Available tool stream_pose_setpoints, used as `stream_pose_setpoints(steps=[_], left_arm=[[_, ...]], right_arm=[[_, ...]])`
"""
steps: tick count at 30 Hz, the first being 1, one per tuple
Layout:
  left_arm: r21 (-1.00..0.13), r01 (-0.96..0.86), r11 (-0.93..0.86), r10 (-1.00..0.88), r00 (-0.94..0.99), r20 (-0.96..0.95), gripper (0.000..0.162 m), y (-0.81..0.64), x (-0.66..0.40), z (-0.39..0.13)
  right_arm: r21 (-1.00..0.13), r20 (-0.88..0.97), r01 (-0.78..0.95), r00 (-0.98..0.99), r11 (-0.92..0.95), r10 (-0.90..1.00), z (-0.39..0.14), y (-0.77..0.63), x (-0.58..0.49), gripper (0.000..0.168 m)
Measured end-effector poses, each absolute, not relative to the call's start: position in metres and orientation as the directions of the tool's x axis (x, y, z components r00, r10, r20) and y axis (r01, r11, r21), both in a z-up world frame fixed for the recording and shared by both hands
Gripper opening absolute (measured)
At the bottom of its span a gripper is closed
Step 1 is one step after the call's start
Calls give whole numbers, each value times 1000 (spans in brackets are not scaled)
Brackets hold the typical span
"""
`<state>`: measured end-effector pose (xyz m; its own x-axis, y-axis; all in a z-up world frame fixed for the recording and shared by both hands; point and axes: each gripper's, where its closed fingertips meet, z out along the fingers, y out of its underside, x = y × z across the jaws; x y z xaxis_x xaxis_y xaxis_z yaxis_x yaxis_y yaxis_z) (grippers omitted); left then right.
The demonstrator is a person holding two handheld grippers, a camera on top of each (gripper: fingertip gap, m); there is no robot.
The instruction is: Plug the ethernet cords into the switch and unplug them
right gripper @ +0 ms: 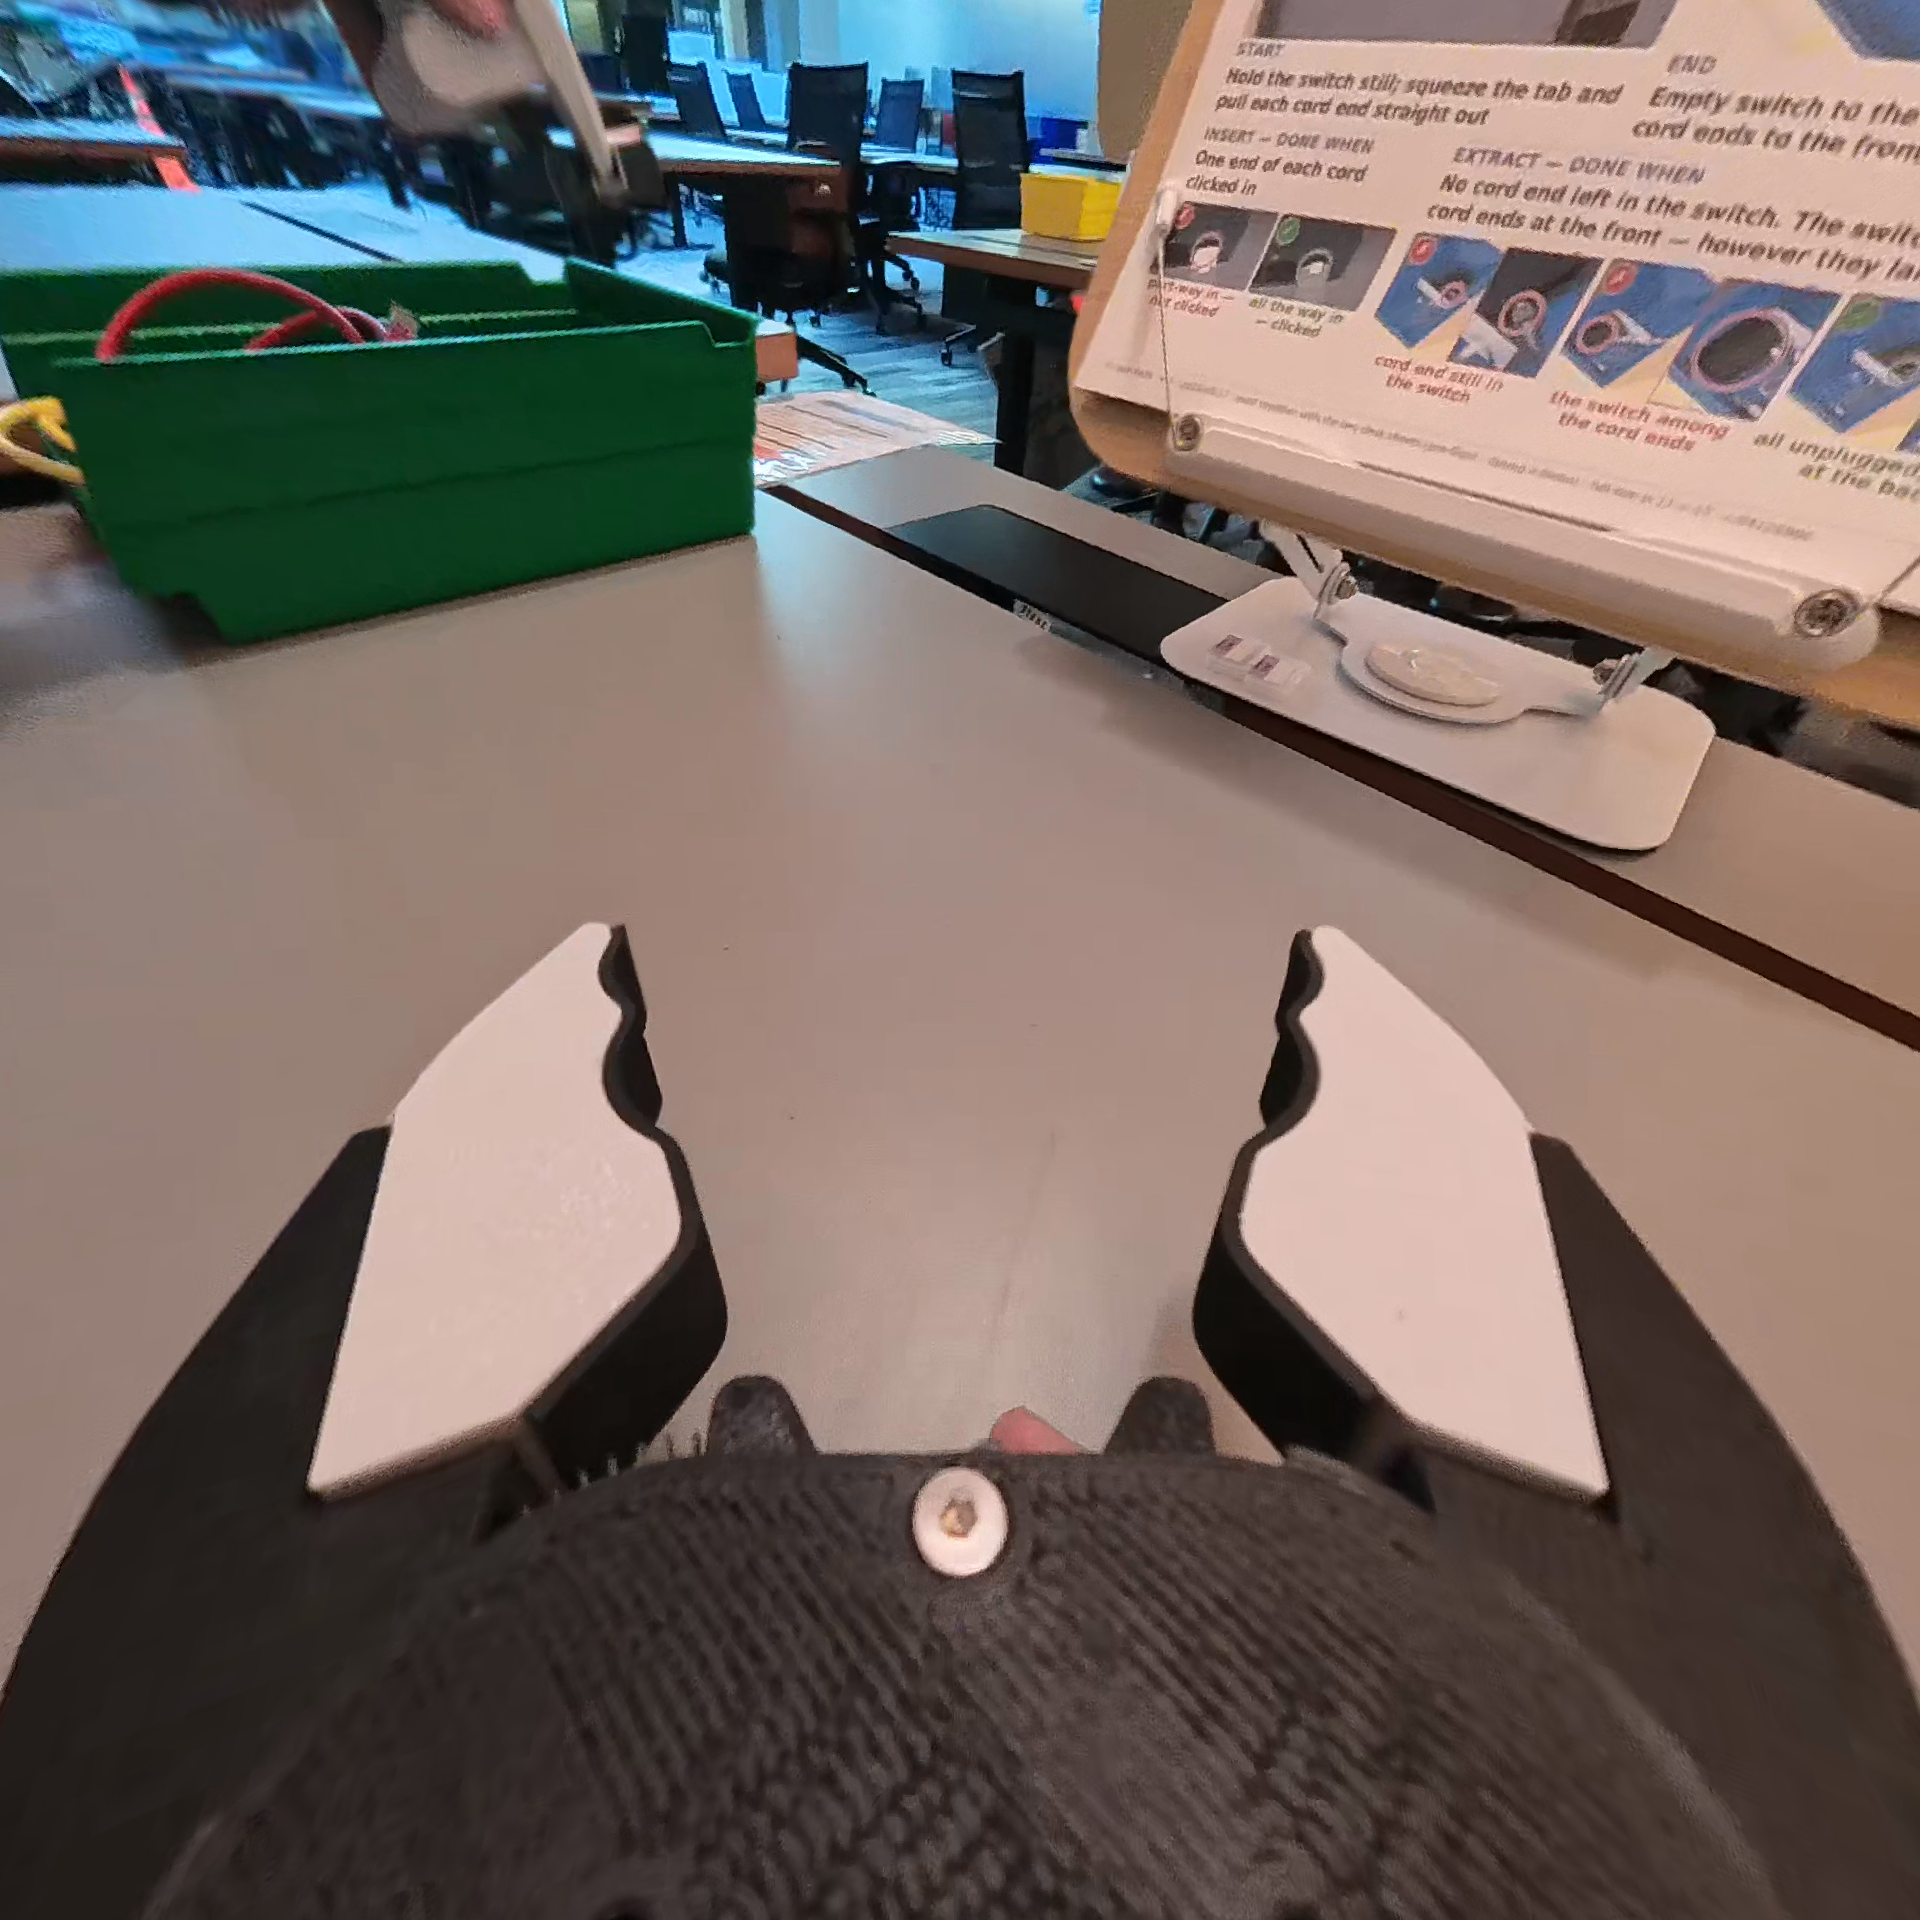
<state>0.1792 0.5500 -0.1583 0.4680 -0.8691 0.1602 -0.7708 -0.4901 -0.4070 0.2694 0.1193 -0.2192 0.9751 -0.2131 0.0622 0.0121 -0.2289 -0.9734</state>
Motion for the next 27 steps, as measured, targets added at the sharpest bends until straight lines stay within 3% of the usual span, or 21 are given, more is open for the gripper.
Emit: stream_pose_setpoints(steps=[1,8,18,23,27], left_arm=[[-421,-765,-487,-872,454,184,63,540,177,-147],[-487,-787,-378,-914,234,330,63,407,182,-111],[-475,-877,-79,-907,-134,399,63,167,200,-161],[-442,-897,-4,-891,-198,408,63,115,201,-175],[-432,-902,7,-894,-199,401,63,107,200,-175]], right_arm=[[-974,86,35,972,-225,-220,-218,120,269,116],[-984,170,152,956,-91,-238,-185,120,251,112],[-960,249,261,961,100,-122,-153,119,205,97],[-950,287,293,955,103,-69,-155,119,196,96],[-942,306,315,948,114,-91,-151,115,198,76]])
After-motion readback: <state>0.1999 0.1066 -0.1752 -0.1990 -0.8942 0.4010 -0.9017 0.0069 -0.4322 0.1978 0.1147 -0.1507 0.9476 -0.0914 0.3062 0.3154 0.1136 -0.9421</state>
